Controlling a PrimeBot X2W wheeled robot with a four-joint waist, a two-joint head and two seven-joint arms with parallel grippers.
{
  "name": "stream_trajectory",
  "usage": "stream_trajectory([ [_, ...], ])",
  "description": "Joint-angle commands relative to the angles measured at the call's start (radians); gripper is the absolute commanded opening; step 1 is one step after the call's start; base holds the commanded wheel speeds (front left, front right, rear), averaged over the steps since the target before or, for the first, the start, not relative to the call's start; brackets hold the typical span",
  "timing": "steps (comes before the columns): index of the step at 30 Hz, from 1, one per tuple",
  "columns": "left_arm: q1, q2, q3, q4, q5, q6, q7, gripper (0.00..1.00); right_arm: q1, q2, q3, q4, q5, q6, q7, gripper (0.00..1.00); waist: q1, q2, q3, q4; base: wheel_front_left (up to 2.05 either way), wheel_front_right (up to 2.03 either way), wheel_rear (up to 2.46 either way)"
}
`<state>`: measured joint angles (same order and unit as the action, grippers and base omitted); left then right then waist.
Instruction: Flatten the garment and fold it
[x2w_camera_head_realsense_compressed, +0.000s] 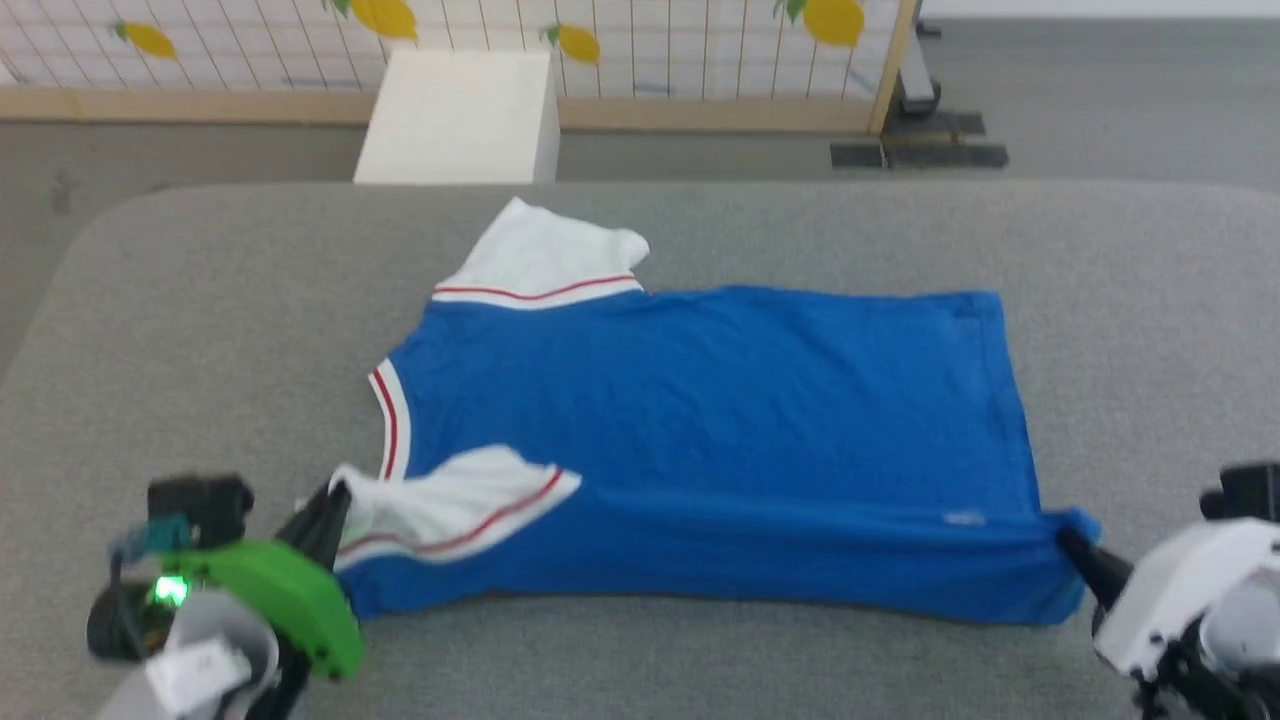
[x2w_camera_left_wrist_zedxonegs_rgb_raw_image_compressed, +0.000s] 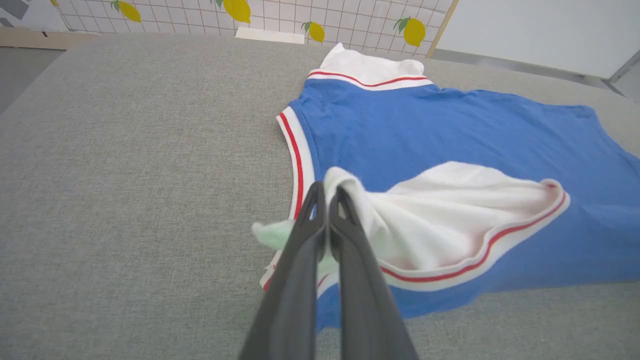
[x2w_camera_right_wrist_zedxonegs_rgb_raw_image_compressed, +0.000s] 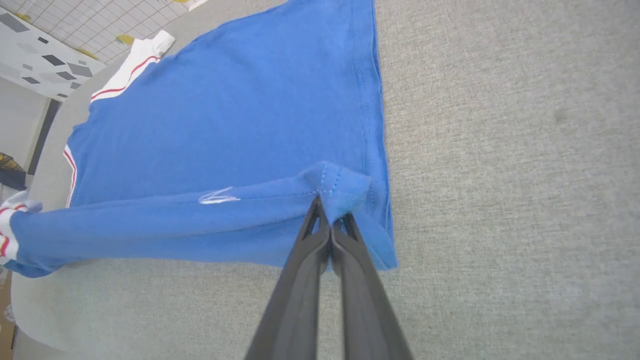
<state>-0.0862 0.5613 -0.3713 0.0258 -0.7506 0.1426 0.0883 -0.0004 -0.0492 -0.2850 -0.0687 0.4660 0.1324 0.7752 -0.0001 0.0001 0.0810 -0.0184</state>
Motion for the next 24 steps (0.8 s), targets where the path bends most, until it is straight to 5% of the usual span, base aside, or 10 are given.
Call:
stream_trajectory([
  [1, -0.045, -0.002, -0.007, 0.026, 0.015, -0.012, 0.009, 0.0, -0.04, -0.002, 0.002, 0.013, -0.019, -0.002, 0.005, 0.0, 0.0001, -0.0001, 0.062, -0.008, 0.0, 0.0, 0.0],
  [10, -0.236, -0.042, -0.032, 0.216, 0.032, -0.087, -0.011, 0.0, -0.222, -0.001, 0.03, 0.151, -0.12, -0.002, 0.04, 0.0, 0.0001, -0.0001, 0.205, -0.018, 0.0, 0.0, 0.0],
  [18, -0.301, -0.083, -0.055, 0.358, 0.03, -0.139, -0.047, 0.0, -0.261, -0.001, 0.032, 0.252, -0.143, -0.002, 0.078, 0.04, 0.0001, -0.0001, 0.223, -0.012, 0.0, 0.0, 0.0],
  [20, -0.312, -0.091, -0.053, 0.377, 0.026, -0.148, -0.061, 0.84, -0.263, -0.001, 0.027, 0.252, -0.129, -0.002, 0.062, 1.0, 0.0001, -0.0001, 0.212, -0.008, 0.0, 0.0, 0.0],
  [21, -0.318, -0.092, -0.05, 0.382, 0.027, -0.15, -0.072, 1.0, -0.262, -0.001, 0.019, 0.25, -0.118, -0.002, 0.049, 1.0, 0.0001, -0.0001, 0.203, -0.005, 0.0, 0.0, 0.0],
  [24, -0.318, -0.091, -0.03, 0.385, 0.022, -0.139, -0.107, 1.0, -0.254, -0.001, 0.0, 0.233, -0.083, -0.002, 0.015, 1.0, 0.0001, -0.0001, 0.171, 0.001, 0.0, 0.0, 0.0],
])
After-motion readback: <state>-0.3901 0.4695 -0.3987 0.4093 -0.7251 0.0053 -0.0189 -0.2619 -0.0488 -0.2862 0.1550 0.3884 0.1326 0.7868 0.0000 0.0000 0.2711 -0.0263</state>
